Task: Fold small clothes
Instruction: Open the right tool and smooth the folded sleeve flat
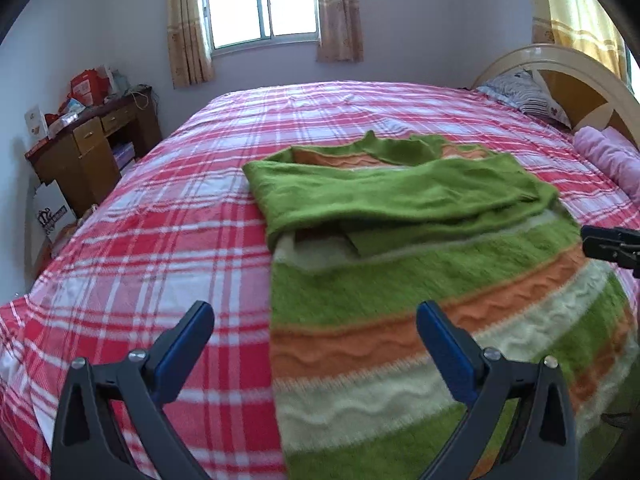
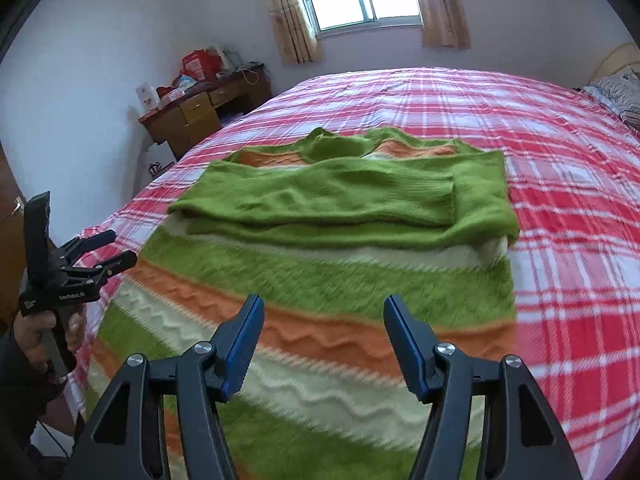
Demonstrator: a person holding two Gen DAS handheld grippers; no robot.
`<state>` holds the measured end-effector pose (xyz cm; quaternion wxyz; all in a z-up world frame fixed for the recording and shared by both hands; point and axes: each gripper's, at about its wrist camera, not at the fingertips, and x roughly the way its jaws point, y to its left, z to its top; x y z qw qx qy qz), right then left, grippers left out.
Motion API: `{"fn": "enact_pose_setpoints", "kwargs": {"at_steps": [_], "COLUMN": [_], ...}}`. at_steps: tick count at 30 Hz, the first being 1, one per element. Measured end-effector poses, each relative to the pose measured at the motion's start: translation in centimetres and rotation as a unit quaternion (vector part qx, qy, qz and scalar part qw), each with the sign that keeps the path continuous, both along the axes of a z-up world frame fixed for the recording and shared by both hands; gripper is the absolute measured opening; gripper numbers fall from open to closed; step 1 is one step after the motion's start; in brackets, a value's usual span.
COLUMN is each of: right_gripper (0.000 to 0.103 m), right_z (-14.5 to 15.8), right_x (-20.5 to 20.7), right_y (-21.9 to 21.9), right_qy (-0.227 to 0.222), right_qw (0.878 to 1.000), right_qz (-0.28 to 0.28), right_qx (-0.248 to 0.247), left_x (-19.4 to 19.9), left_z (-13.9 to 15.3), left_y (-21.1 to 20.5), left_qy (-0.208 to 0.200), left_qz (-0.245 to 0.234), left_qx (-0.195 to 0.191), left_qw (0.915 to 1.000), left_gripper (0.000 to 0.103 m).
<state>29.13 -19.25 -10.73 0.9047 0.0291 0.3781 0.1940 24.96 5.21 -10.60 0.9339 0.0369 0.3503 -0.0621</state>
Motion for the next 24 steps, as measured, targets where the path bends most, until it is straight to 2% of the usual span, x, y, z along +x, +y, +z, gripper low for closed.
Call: {"fn": "enact_pose_setpoints", "kwargs": {"at_steps": [15,24], "right_gripper": [0.063,0.063], "right_z": [-2.0,-2.6], "right_x": [-5.4,-8.6], "right_y": [-0.4,-1.3], "right_qy": [0.026,0.036], "right_qw": [1.000,0.999], "right_qz": [0.006,0.006], "right_qx": [0.004,0.000], "left_x": [-5.0,-7.5], "left_z": [-0.8,-0.7], "left_y": [-0.2,-0.6], "left_qy": [0.019,0.029], "left_qz": [-0.006,-0.014], "left_qx": [-0.024,-0.019], "left_qw": [0.9995,0.9993], "left_gripper": [0.103,0.103]}}
